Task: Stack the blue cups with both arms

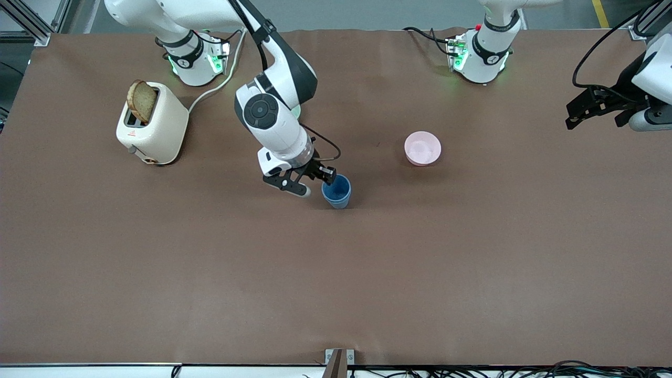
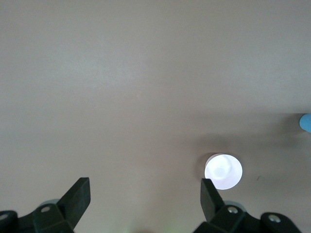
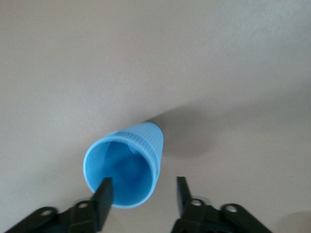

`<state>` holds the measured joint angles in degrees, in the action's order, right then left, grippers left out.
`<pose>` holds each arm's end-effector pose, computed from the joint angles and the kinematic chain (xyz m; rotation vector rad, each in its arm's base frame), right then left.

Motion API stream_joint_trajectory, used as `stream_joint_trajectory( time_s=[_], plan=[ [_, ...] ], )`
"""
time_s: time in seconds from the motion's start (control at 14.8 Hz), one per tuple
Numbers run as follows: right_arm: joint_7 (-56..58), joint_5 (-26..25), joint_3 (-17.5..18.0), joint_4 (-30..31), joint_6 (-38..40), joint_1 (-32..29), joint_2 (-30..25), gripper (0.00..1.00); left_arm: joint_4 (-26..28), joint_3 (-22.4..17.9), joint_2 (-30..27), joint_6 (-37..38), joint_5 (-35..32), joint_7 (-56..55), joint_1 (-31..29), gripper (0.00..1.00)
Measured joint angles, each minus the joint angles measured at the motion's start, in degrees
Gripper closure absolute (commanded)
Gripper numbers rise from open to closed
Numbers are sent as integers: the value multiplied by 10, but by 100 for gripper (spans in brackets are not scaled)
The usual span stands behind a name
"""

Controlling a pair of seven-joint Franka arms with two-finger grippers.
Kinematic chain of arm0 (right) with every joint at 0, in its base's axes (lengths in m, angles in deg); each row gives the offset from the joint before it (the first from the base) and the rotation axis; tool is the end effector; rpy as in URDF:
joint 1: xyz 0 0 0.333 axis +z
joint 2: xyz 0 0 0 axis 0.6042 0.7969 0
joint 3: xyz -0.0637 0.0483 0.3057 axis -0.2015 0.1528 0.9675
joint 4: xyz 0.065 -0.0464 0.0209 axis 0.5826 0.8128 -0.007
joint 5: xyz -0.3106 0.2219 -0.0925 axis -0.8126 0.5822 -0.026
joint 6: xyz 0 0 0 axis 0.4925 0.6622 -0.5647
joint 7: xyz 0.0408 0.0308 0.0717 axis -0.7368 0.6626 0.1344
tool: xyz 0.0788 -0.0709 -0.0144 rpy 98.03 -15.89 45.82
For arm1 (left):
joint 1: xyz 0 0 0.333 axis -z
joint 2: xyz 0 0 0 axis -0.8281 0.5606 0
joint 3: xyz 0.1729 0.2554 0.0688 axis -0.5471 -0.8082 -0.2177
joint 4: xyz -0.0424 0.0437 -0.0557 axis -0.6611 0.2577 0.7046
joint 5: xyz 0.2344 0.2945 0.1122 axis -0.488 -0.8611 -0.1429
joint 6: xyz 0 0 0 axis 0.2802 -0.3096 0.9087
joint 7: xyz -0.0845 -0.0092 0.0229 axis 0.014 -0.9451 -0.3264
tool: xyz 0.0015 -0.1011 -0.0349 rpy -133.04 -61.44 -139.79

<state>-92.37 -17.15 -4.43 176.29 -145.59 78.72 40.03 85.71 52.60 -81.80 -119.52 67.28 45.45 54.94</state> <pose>0.5237 0.4297 0.3415 -2.8101 0.6198 0.0451 0.5251 -0.0510 0.6466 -3.1220 -0.0403 -0.0175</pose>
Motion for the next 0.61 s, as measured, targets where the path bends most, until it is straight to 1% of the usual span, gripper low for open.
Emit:
stream_joint_trajectory(
  time_s=[0.07, 0.2, 0.27, 0.34, 0.41, 0.47, 0.61],
  plan=[
    [11, -1, -3, -5, 12, -8, -7, 15, 0, 0, 0, 0, 0, 0, 0, 0],
    [66, -14, -10, -14, 82, -47, -41, 13, -1, 0, 0, 0, 0, 0, 0, 0],
    [95, -42, -13, -15, 123, -77, -67, 13, -3, 0, 0, 0, 0, 0, 0, 0],
    [120, -83, -15, -10, 157, -110, -96, 13, -4, 0, 0, 0, 0, 0, 0, 0],
    [151, -115, -17, 3, 177, -142, -125, 12, -5, 0, 0, 0, 0, 0, 0, 0],
    [185, -132, -18, 23, 187, -171, -155, 10, -5, 0, 0, 0, 0, 0, 0, 0],
    [256, -145, -19, 70, 192, -228, -210, 7, -5, 0, 0, 0, 0, 0, 1, 0]
  ],
)
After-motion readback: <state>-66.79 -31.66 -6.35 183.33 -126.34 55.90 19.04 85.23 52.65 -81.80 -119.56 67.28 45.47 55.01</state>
